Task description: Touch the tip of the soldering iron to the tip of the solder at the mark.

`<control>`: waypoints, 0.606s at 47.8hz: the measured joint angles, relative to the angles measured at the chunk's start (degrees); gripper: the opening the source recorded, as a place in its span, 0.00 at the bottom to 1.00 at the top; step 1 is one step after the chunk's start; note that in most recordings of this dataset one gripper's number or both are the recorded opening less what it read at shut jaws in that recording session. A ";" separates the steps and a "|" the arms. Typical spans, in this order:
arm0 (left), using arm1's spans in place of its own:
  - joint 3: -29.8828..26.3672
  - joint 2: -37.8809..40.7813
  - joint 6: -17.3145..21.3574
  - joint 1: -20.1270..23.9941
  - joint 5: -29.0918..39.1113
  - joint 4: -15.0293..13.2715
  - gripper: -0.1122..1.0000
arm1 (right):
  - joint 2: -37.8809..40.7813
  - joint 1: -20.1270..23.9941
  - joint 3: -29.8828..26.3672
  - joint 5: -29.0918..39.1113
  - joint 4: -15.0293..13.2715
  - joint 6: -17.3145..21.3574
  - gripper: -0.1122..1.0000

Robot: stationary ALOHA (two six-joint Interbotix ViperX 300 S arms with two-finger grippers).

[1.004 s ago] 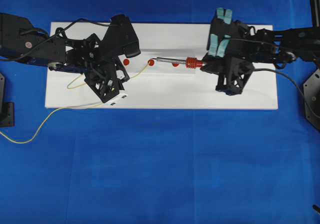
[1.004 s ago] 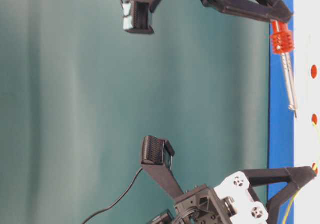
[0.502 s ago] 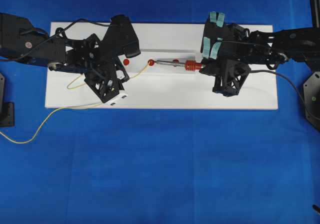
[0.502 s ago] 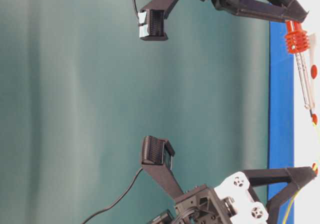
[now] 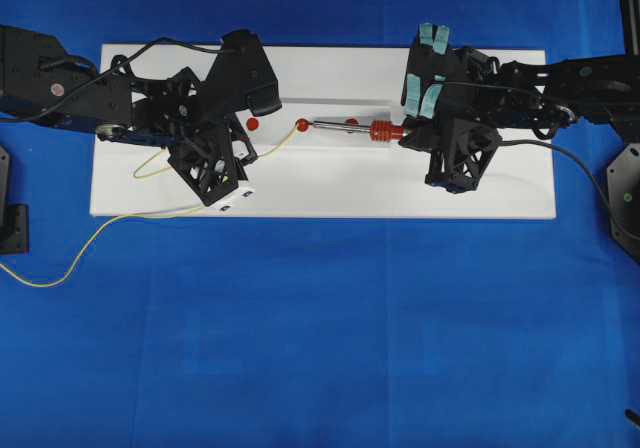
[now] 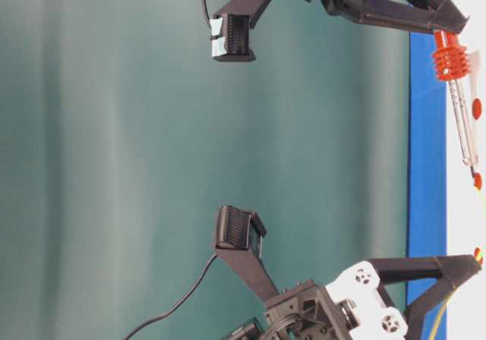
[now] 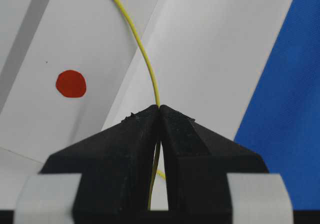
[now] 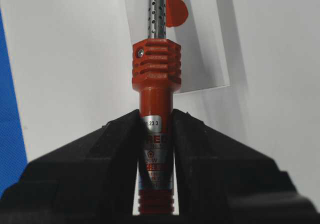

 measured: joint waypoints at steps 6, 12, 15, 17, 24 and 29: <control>-0.35 0.09 0.00 0.00 0.09 0.00 0.12 | 0.00 0.00 0.00 0.00 -0.09 0.00 0.16; -0.88 0.35 0.09 -0.09 0.00 0.00 0.12 | 0.00 0.00 0.00 0.00 -0.09 0.00 0.16; -0.88 0.35 0.09 -0.09 0.09 0.00 0.12 | 0.00 -0.09 0.00 0.09 -0.09 0.09 0.16; -0.88 0.44 0.00 0.00 0.18 0.00 0.12 | 0.00 -0.09 0.00 0.00 -0.09 0.09 0.16; -0.97 0.44 0.00 0.00 1.05 0.00 0.12 | 0.00 0.00 0.00 0.00 0.00 0.00 0.16; -0.97 0.44 0.00 -0.09 1.32 -0.09 0.12 | 0.00 0.00 0.00 0.00 0.00 0.00 0.16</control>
